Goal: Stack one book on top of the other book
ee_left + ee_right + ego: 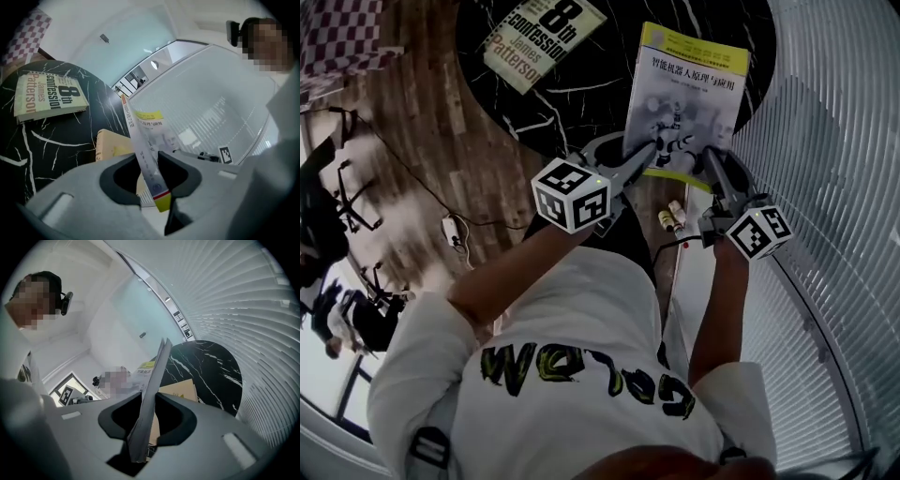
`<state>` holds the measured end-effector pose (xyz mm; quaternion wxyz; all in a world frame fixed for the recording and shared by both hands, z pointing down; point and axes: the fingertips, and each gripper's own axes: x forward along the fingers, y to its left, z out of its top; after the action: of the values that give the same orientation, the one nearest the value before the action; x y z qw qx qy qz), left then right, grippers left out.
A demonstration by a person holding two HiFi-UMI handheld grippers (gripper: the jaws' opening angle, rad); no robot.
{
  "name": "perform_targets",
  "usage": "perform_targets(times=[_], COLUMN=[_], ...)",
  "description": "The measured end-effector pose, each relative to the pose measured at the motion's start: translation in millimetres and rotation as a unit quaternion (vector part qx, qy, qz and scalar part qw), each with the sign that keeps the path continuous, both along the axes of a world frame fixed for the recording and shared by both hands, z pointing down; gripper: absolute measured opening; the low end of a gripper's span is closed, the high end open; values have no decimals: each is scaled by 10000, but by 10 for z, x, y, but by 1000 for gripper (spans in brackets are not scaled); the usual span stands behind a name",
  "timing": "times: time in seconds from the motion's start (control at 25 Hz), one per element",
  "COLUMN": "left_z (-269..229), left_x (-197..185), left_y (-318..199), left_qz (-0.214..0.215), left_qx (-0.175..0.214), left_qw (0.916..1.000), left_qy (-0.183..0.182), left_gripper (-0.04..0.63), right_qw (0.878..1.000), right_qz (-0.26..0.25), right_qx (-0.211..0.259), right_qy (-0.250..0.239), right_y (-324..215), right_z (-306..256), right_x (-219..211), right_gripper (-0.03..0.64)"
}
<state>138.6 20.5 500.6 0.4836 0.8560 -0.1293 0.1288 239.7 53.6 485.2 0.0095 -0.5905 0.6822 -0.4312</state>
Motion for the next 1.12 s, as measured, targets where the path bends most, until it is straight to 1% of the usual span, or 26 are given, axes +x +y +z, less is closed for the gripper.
perform_targets(times=[0.16, 0.32, 0.52, 0.84, 1.12], left_z=[122, 244, 379, 550, 677], left_x=[-19, 8, 30, 67, 79], left_y=[105, 140, 138, 173, 215], left_qz=[-158, -197, -161, -139, 0], left_qx=[-132, -224, -195, -338, -256], left_qw=[9997, 9995, 9995, 9990, 9988], left_qy=[-106, -123, -175, -259, -415], left_gripper=[122, 126, 126, 126, 124], right_qw=[9998, 9995, 9993, 9987, 9979], right_qz=[-145, -157, -128, -95, -145], right_qx=[-153, -289, -338, -508, -606], right_qy=[5, 27, -27, -28, 149], right_y=[57, 39, 48, 82, 87], right_z=[116, 198, 355, 523, 610], right_x=[-8, 9, 31, 64, 72], right_gripper=[94, 92, 92, 91, 87])
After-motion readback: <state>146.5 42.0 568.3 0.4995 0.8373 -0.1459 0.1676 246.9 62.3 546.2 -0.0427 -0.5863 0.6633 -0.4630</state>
